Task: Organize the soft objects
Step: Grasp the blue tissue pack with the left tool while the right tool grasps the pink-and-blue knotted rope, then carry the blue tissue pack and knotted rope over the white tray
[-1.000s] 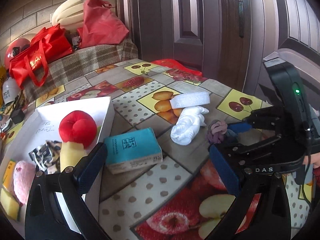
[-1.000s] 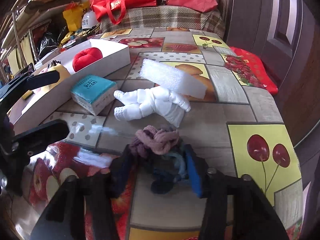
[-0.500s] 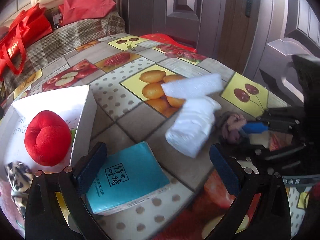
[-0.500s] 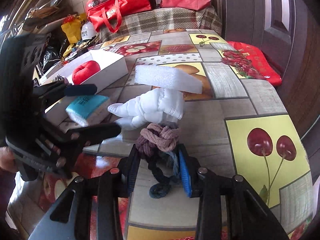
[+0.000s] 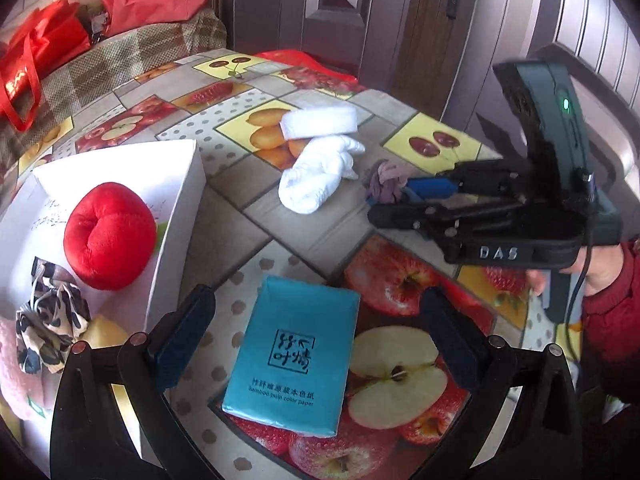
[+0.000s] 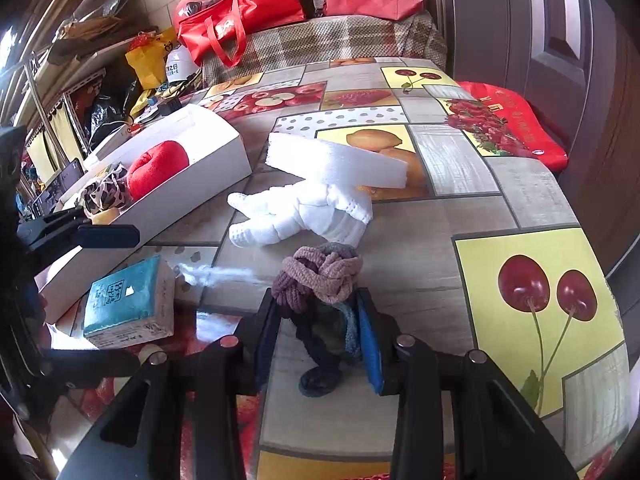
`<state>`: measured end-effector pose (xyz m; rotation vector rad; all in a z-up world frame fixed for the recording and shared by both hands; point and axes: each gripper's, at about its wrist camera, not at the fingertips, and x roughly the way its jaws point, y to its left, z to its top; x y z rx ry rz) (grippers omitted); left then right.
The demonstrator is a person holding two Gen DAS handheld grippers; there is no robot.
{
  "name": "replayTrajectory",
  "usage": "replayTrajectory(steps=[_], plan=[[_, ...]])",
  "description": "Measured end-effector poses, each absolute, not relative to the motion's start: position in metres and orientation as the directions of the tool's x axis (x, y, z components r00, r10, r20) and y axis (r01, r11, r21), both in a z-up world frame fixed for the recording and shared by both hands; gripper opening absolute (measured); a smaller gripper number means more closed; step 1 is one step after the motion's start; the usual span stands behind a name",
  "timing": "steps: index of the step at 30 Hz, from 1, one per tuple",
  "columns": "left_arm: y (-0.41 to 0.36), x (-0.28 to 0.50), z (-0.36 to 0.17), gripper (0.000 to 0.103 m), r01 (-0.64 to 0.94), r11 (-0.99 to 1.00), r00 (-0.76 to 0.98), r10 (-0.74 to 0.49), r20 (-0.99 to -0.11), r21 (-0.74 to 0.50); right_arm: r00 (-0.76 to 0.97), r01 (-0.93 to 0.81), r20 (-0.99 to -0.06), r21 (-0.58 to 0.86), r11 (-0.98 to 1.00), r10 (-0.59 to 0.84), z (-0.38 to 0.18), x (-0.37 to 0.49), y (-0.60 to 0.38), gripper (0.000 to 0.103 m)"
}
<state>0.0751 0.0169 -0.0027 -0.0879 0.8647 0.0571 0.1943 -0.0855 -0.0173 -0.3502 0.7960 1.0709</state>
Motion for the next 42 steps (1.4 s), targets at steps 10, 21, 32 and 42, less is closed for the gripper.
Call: replayTrajectory(steps=[10,21,32,42], plan=[[0.003,0.054,-0.015,0.053,-0.149,0.985,0.667,0.167,-0.726,0.089,0.252,-0.876,-0.719,0.116,0.469,0.648,-0.016,0.196,-0.088,0.037],[-0.018,-0.024,0.029,0.051,-0.155,0.982,0.921,0.185,-0.343,0.112,0.435,-0.857,-0.457,0.055,0.512,0.776,0.02,0.163,-0.13,0.037],[0.027,-0.079,0.038,0.051,-0.389,0.921,0.889,0.384,-0.251,0.03,0.494,-0.851,-0.295,0.028,0.524,0.818,0.038,0.121,-0.124,0.037],[0.079,-0.12,0.032,0.051,-0.555,0.832,0.805,0.533,-0.261,-0.011,0.453,-0.874,-0.315,0.026,0.485,0.834,0.031,0.101,-0.09,0.037]])
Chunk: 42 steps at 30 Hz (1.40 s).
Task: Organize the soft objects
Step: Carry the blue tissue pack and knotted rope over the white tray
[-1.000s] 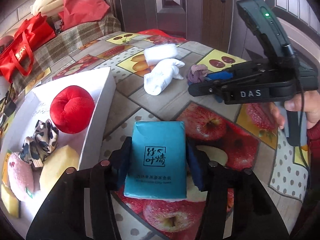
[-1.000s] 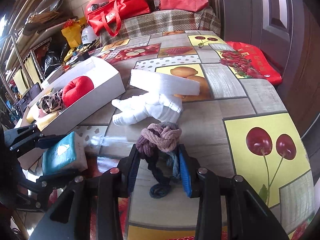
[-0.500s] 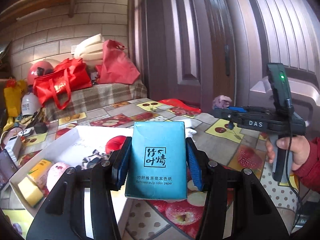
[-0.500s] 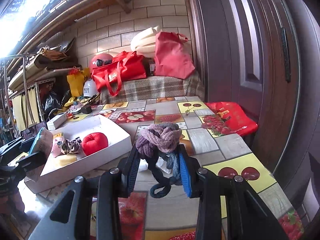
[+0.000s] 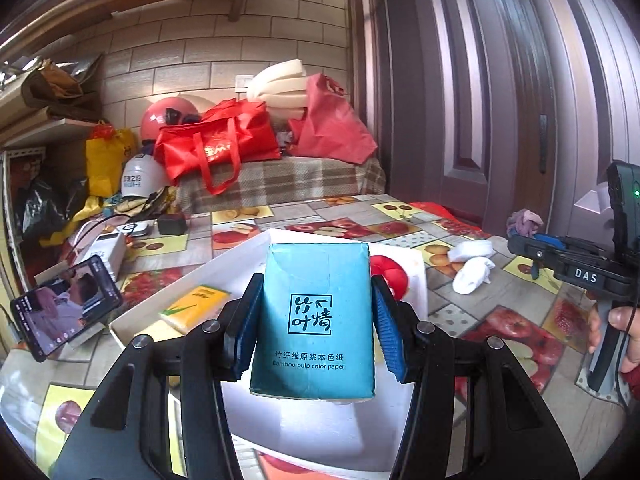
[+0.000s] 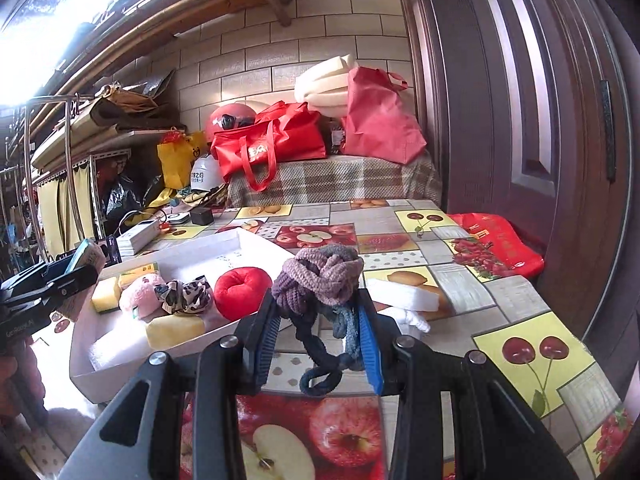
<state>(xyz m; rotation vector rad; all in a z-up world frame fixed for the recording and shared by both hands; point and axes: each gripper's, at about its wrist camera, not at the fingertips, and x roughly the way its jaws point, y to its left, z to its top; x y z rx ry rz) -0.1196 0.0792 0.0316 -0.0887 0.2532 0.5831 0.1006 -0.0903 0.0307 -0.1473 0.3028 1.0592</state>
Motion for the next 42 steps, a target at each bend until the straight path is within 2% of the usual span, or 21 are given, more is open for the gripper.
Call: replayTrajectory(steps=[7,15,25,30,35,42], plan=[[0.118,-0.122,0.029,0.051,-0.647,0.762,0.739,0.619,-0.267,-0.023,0.449,-0.882,-0.318,-0.012,0.47,0.835,0.028,0.091,-0.071,0.037],[0.141,-0.109,0.028,0.051,-0.658,0.753,0.73,0.628,-0.27,-0.027,0.422,-0.899,-0.337,-0.039,0.435,0.842,0.027,0.087,-0.046,0.037],[0.161,-0.101,0.03,0.052,-0.676,0.733,0.719,0.636,-0.278,-0.072,0.292,-0.954,-0.405,-0.056,0.296,0.866,0.021,0.058,0.003,0.037],[0.165,-0.1,0.029,0.052,-0.672,0.736,0.724,0.628,-0.287,-0.084,0.242,-0.97,-0.499,-0.095,0.225,0.833,0.012,0.049,0.037,0.037],[0.173,-0.104,0.029,0.052,-0.67,0.732,0.729,0.616,-0.298,-0.126,0.254,-0.965,-0.545,-0.089,0.246,0.799,0.007,0.059,0.069,0.037],[0.178,-0.102,0.029,0.052,-0.673,0.726,0.725,0.61,-0.319,-0.141,0.305,-0.944,-0.538,-0.062,0.324,0.786,0.009,0.076,0.093,0.037]])
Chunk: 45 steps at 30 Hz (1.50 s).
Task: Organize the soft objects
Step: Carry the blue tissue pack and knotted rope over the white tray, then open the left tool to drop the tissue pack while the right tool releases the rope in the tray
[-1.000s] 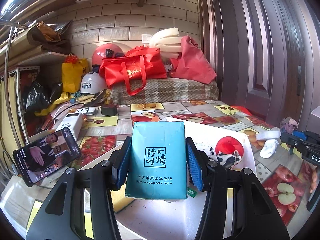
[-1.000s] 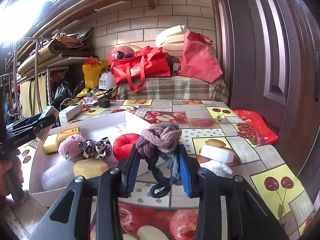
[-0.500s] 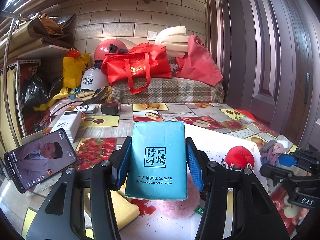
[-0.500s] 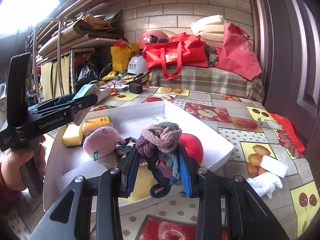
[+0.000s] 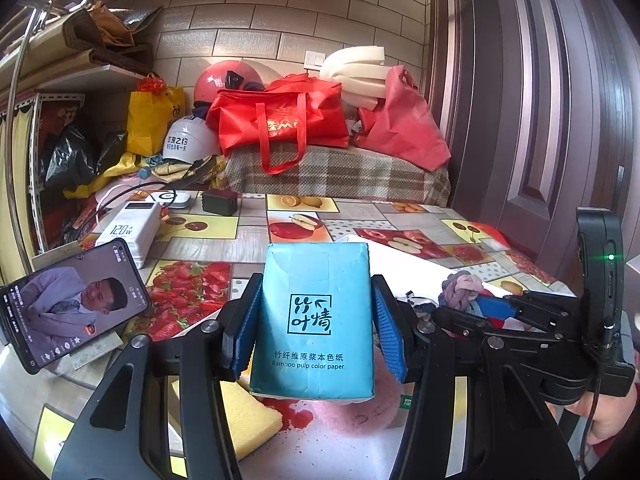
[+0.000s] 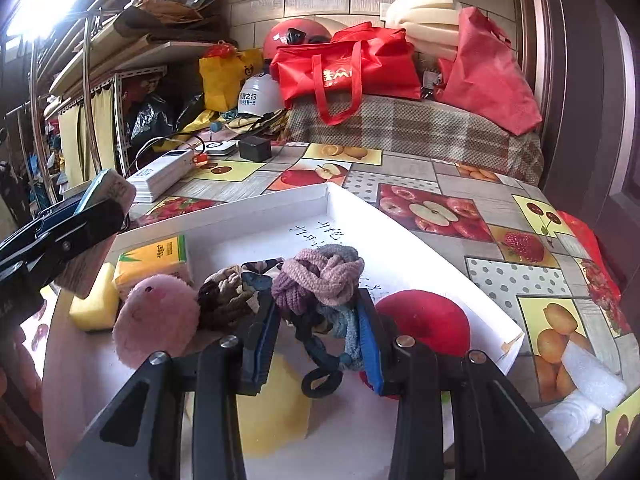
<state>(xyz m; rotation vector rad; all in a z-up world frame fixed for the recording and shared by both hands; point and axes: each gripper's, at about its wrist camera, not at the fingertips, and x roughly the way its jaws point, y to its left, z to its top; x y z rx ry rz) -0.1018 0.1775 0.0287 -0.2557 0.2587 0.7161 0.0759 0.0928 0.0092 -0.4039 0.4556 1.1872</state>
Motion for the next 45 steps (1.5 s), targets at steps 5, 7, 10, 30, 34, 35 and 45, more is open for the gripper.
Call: replayTrajectory(steps=[5,7,10,30,34,35,45], plan=[[0.178,-0.096,0.028,0.052,-0.681,0.722,0.714,0.618,-0.33,-0.121,0.322,-0.943,-0.51,-0.097,0.318,0.798,0.012,0.068,0.092,0.038],[0.18,-0.093,0.027,0.052,-0.685,0.719,0.709,0.62,-0.336,-0.119,0.332,-0.94,-0.497,-0.11,0.322,0.802,0.014,0.066,0.09,0.038],[0.179,-0.094,0.027,0.052,-0.686,0.719,0.709,0.623,-0.331,-0.115,0.342,-0.937,-0.484,-0.109,0.332,0.806,0.015,0.067,0.089,0.038],[0.136,-0.1,0.033,0.103,-0.706,0.708,0.691,0.687,-0.226,-0.006,0.463,-0.873,-0.332,-0.015,0.487,0.822,0.027,0.075,0.045,0.103],[0.097,-0.087,0.033,0.103,-0.583,0.813,0.788,0.57,-0.233,0.018,0.494,-0.857,-0.328,-0.028,0.515,0.805,0.027,0.077,0.011,0.103],[0.088,-0.084,0.033,0.103,-0.549,0.836,0.809,0.537,-0.24,0.018,0.503,-0.854,-0.319,-0.042,0.519,0.803,0.027,0.077,0.001,0.103],[0.059,-0.052,0.035,0.103,-0.437,0.899,0.86,0.42,-0.29,0.005,0.598,-0.744,-0.278,0.154,0.65,0.751,0.03,0.127,-0.068,0.103]])
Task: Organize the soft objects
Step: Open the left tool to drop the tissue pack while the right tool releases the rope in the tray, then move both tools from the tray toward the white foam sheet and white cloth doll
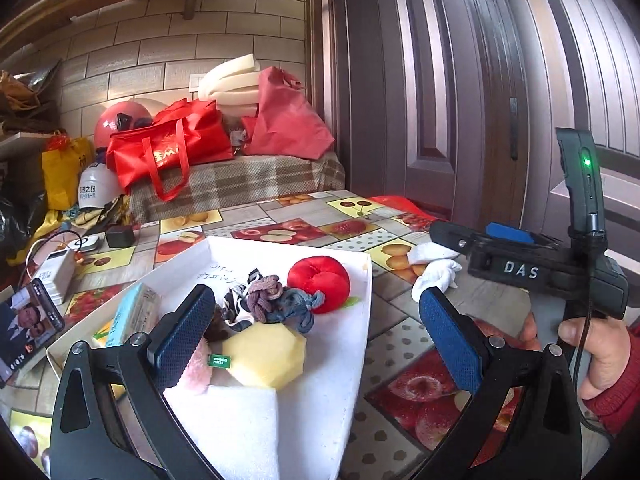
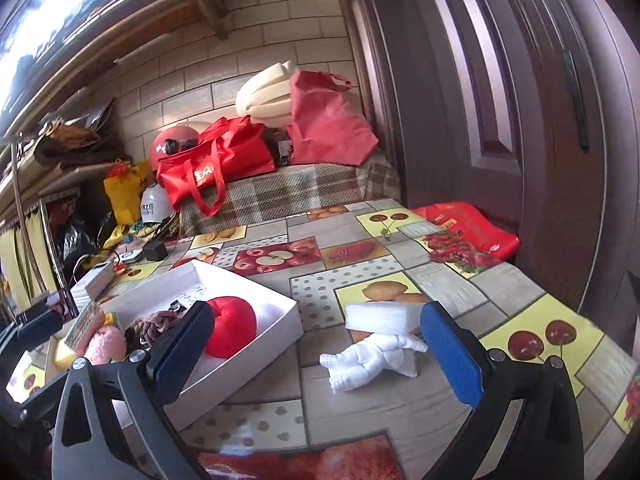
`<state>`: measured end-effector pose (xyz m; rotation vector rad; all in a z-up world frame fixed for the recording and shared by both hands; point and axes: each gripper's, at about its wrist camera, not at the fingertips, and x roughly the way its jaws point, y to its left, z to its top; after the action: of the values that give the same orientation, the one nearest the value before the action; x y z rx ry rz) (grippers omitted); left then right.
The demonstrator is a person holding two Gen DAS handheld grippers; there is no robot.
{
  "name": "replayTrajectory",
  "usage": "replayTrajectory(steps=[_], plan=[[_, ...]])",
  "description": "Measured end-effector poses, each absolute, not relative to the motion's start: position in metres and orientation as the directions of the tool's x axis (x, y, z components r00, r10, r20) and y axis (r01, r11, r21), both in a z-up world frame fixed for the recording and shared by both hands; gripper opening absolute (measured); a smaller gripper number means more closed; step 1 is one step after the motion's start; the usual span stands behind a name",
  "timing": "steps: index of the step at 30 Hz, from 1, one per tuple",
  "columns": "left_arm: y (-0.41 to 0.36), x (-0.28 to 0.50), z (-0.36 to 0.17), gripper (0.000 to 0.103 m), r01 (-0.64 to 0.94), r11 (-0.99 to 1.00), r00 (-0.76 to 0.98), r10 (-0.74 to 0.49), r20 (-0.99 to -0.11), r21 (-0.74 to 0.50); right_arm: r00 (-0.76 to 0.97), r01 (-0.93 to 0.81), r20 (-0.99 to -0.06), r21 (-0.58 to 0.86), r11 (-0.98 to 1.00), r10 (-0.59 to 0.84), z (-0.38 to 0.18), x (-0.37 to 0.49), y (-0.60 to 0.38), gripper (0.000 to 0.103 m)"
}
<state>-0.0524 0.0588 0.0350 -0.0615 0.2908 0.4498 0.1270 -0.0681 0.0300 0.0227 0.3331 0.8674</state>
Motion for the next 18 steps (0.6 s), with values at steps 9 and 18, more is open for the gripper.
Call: replayTrajectory(steps=[9,18], plan=[[0.067,-0.057,0.033,0.103,-0.455,0.889,0.856,0.423,-0.297,-0.045,0.59,-0.722,-0.261,0.253,0.644,0.764,0.028,0.137,-0.082,0.103],[0.052,-0.053,0.033,0.103,-0.44,0.898,0.859,0.426,-0.283,0.016,0.624,-0.686,-0.254,0.275,0.674,0.739,0.027,0.147,-0.098,0.103]])
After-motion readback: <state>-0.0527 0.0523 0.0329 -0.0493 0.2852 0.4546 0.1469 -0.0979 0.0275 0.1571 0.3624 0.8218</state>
